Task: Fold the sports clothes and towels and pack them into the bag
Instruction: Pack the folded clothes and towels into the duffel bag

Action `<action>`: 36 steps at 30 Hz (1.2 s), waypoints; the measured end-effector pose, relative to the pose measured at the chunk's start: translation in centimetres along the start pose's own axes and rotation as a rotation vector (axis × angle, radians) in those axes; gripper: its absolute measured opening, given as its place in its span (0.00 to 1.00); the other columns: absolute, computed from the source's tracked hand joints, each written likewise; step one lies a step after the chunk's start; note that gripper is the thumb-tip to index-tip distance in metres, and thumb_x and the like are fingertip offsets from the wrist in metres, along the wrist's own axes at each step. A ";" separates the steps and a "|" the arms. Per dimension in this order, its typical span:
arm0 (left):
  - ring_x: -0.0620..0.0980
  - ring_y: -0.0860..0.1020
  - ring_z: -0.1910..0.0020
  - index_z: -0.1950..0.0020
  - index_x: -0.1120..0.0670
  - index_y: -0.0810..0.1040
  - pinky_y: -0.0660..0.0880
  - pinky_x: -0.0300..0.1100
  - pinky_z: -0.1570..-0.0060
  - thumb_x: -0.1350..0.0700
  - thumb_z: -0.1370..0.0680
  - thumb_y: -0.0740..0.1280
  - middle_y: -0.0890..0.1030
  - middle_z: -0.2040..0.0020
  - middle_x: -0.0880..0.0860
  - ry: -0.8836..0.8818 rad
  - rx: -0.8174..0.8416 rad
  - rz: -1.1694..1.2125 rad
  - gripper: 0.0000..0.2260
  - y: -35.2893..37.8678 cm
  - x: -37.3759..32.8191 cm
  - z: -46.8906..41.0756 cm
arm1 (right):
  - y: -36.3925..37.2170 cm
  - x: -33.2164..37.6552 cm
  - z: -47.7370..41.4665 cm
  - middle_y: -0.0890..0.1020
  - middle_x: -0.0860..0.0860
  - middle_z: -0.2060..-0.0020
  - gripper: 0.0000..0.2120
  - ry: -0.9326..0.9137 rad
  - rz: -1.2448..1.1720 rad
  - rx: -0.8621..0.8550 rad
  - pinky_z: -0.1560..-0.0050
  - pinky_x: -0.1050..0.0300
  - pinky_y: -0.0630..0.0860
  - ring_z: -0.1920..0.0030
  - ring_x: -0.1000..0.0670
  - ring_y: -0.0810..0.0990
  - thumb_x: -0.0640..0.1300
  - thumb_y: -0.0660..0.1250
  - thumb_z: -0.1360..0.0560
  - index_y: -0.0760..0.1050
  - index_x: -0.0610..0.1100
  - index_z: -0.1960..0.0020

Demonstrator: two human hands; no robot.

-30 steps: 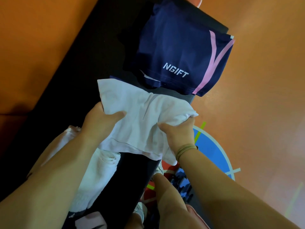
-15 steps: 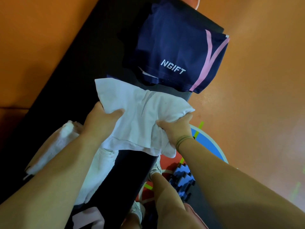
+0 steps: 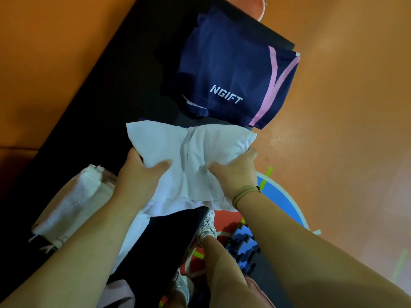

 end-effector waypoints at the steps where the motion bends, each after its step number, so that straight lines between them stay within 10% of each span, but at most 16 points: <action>1: 0.49 0.77 0.44 0.35 0.50 0.70 0.74 0.48 0.43 0.50 0.31 0.74 0.79 0.43 0.47 -0.003 0.021 0.020 0.26 0.2 -0.2 0.4 | 0.0 0.5 0.3 0.72 0.50 0.54 0.33 -0.044 -0.038 0.057 0.49 0.45 0.77 0.52 0.44 0.75 0.44 0.73 0.34 0.58 0.44 0.37; 8: 0.50 0.82 0.52 0.49 0.48 0.79 0.78 0.54 0.46 0.51 0.26 0.68 0.84 0.53 0.49 -0.079 0.217 0.139 0.06 2.4 -1.5 2.4 | 1.1 3.5 2.7 0.62 0.47 0.35 0.56 -0.261 0.204 0.538 0.36 0.48 0.69 0.36 0.45 0.65 0.48 0.78 0.38 0.41 0.49 0.25; 12: 0.53 0.82 0.53 0.49 0.52 0.80 0.79 0.51 0.50 0.54 0.22 0.63 0.84 0.52 0.54 -0.148 0.361 0.225 0.07 2.6 -2.6 2.6 | 2.7 4.5 3.3 0.60 0.45 0.35 0.68 -0.282 0.526 0.446 0.33 0.44 0.65 0.33 0.44 0.62 0.63 0.77 0.45 0.32 0.46 0.25; 20: 0.39 0.79 0.60 0.47 0.53 0.79 0.69 0.23 0.70 0.52 0.19 0.57 0.80 0.55 0.46 -0.140 0.503 0.064 0.12 2.3 -3.5 2.0 | 5.5 3.6 1.5 0.64 0.42 0.41 0.68 -0.297 0.895 0.044 0.40 0.38 0.68 0.42 0.42 0.69 0.71 0.73 0.47 0.34 0.42 0.28; 27: 0.49 0.74 0.55 0.56 0.58 0.77 0.69 0.40 0.56 0.54 0.21 0.60 0.74 0.56 0.50 0.117 0.316 -0.331 0.10 1.3 -3.4 2.3 | 4.9 4.3 0.4 0.65 0.43 0.41 0.50 -0.525 0.953 0.155 0.47 0.45 0.69 0.44 0.41 0.71 0.53 0.73 0.35 0.41 0.47 0.27; 36: 0.50 0.71 0.42 0.38 0.50 0.75 0.72 0.46 0.45 0.46 0.22 0.57 0.75 0.41 0.47 0.340 0.186 -0.891 0.16 -3.2 3.1 7.2 | 3.4 6.0 2.1 0.69 0.43 0.44 0.40 -0.871 1.160 0.204 0.49 0.44 0.68 0.47 0.38 0.73 0.44 0.69 0.34 0.53 0.49 0.28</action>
Point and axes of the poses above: each hand's wrist, its own z-axis away from the middle knuckle, its own y-axis out of the palm, x = y × z, the point moved 5 cm from there along -z, towards the middle knuckle
